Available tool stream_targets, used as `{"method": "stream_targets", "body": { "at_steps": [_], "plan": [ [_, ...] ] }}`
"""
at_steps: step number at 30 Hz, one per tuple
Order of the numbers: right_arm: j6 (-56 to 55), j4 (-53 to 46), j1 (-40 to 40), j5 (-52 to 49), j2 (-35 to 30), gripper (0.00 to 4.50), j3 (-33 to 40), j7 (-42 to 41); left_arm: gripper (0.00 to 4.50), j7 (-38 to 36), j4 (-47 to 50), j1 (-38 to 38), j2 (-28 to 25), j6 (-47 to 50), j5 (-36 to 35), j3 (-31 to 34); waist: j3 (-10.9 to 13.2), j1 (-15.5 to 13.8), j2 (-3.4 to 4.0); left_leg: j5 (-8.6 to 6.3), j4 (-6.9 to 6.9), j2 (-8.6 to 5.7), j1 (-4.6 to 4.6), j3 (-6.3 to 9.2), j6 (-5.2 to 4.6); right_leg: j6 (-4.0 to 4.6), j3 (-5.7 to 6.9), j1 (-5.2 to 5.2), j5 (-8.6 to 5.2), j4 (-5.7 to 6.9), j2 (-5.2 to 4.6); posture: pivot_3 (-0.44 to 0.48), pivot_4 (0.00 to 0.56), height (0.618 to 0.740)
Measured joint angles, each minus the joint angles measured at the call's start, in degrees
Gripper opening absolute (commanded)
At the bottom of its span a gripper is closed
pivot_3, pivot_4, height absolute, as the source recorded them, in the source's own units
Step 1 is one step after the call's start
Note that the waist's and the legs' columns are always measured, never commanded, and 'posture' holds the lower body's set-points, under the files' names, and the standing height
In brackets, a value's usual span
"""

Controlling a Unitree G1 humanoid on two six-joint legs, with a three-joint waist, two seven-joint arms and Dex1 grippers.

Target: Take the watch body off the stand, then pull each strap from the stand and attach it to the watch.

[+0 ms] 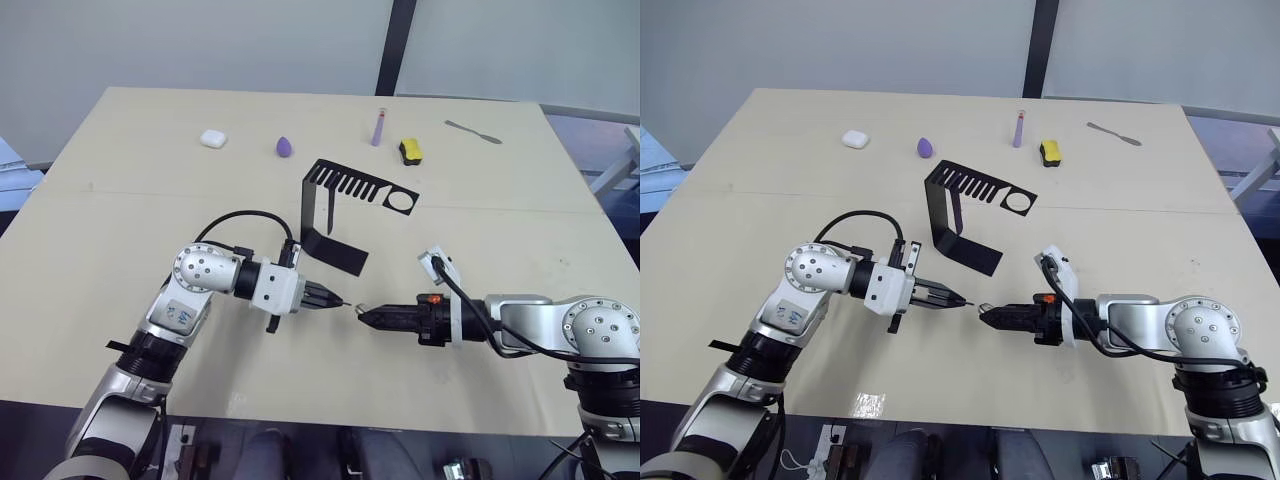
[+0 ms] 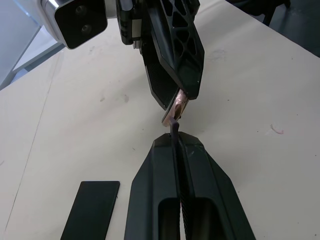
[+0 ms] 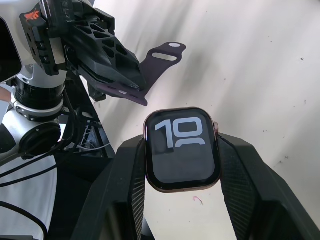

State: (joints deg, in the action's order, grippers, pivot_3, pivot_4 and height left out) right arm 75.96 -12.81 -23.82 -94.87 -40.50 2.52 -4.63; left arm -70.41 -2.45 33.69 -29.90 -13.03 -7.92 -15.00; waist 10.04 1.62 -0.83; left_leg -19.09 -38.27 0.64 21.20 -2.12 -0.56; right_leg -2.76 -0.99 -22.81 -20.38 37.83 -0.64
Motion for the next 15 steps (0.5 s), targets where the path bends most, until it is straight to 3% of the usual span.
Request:
{"method": "stream_targets", "body": {
  "at_steps": [15],
  "plan": [
    [-2.2,1.0,-1.2,-2.5,-1.2,1.61,-2.1,2.9,0.00,1.1,0.1,-0.2,0.3,1.0,0.7,-0.3,0.0,0.0,0.00,-0.01,0.00,0.01,0.02,0.01,-0.02,0.00,0.01,0.00,0.00,-0.02,-0.01,0.000,0.150,0.740]
  ]
}}
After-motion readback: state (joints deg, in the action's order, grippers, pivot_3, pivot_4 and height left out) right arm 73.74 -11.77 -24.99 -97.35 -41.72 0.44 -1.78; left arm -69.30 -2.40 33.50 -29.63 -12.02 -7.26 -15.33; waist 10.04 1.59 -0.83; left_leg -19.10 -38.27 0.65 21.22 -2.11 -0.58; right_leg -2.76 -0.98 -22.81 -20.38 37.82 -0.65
